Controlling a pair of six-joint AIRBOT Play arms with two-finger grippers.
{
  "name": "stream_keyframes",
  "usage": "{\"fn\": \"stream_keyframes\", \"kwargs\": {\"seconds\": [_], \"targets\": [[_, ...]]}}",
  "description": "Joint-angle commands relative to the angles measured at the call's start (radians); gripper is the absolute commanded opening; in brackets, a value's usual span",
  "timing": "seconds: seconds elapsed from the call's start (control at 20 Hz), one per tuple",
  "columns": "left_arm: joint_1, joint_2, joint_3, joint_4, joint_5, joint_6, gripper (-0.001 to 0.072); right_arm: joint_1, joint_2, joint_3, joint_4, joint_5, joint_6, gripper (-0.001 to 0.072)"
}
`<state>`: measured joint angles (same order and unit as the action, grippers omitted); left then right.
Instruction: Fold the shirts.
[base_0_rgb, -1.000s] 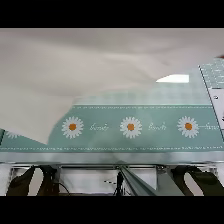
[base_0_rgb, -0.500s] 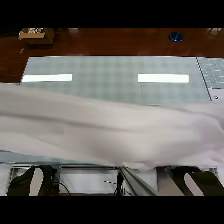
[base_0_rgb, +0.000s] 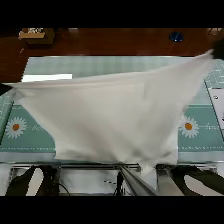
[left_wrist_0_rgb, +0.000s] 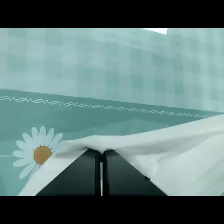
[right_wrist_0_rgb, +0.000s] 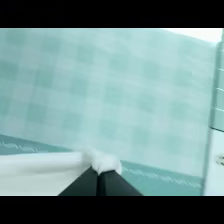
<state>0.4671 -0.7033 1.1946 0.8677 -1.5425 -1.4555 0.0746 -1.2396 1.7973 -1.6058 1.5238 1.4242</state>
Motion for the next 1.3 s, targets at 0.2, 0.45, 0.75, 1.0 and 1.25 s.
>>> {"fn": "stream_keyframes", "kwargs": {"seconds": [0.2, 0.45, 0.75, 1.0, 1.25], "targets": [[-0.141, -0.350, -0.106, -0.023, 0.534, 0.132, 0.0018, 0.004, -0.322, -0.013, 0.171, -0.453, 0.008, 0.0016], [-0.270, -0.571, -0.106, -0.023, 0.832, 0.140, 0.0019, 0.004, -0.437, -0.013, 0.232, -0.597, 0.044, 0.0016], [-0.293, -0.707, -0.106, -0.022, 1.065, 0.273, 0.0020, 0.004, -0.565, -0.013, 0.251, -0.615, 0.069, 0.0016], [-0.274, -0.757, -0.106, -0.021, 1.120, 0.296, 0.0019, 0.004, -0.586, -0.013, 0.241, -0.681, 0.067, 0.0017], [-0.267, -0.800, -0.106, 0.034, 0.921, 0.296, 0.0019, -0.012, -0.584, -0.013, 0.246, -0.462, 0.092, 0.0017]]}}
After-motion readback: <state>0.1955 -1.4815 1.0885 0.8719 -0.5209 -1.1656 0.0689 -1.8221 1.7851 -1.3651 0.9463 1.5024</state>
